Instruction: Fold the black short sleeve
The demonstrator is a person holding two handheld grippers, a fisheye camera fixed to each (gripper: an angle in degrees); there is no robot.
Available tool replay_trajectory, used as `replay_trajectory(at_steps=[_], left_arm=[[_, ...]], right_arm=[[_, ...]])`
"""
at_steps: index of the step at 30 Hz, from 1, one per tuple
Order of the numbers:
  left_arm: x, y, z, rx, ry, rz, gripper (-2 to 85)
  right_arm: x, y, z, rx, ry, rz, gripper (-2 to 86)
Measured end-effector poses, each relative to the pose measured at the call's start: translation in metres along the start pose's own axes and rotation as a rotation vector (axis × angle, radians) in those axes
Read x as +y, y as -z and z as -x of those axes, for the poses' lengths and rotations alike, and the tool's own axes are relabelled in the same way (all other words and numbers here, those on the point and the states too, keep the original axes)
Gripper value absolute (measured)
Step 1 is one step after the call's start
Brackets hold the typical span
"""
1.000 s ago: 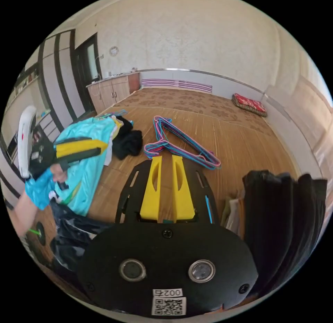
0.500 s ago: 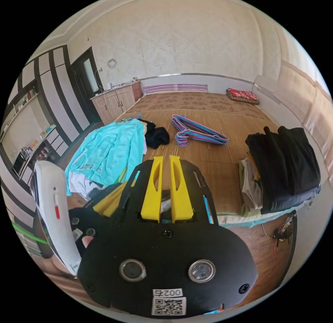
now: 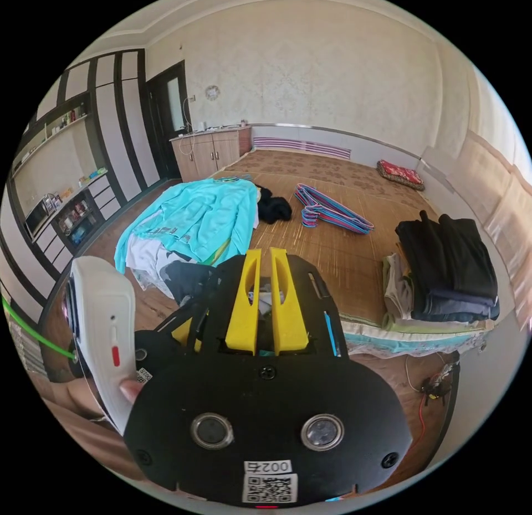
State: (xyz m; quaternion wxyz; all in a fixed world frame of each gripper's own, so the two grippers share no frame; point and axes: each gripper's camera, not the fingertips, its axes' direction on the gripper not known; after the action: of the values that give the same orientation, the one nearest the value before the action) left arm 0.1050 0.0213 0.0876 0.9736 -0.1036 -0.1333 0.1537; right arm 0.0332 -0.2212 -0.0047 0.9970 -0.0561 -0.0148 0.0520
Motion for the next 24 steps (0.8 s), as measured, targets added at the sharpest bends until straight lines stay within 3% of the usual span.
replay_trajectory(at_steps=[8, 16, 24], left_arm=[[0.041, 0.040, 0.002, -0.002, -0.125, -0.097, -1.0], [0.078, 0.037, 0.011, -0.137, -0.129, -0.088, -1.0], [0.092, 0.019, 0.035, -0.029, -0.069, 0.091, -1.0]], right_arm=[[0.027, 0.033, 0.034, 0.014, 0.113, 0.010, 1.8], [0.056, 0.023, 0.048, 0.083, 0.107, 0.082, -0.4], [0.078, 0.008, 0.054, -0.029, 0.066, 0.078, 0.5]])
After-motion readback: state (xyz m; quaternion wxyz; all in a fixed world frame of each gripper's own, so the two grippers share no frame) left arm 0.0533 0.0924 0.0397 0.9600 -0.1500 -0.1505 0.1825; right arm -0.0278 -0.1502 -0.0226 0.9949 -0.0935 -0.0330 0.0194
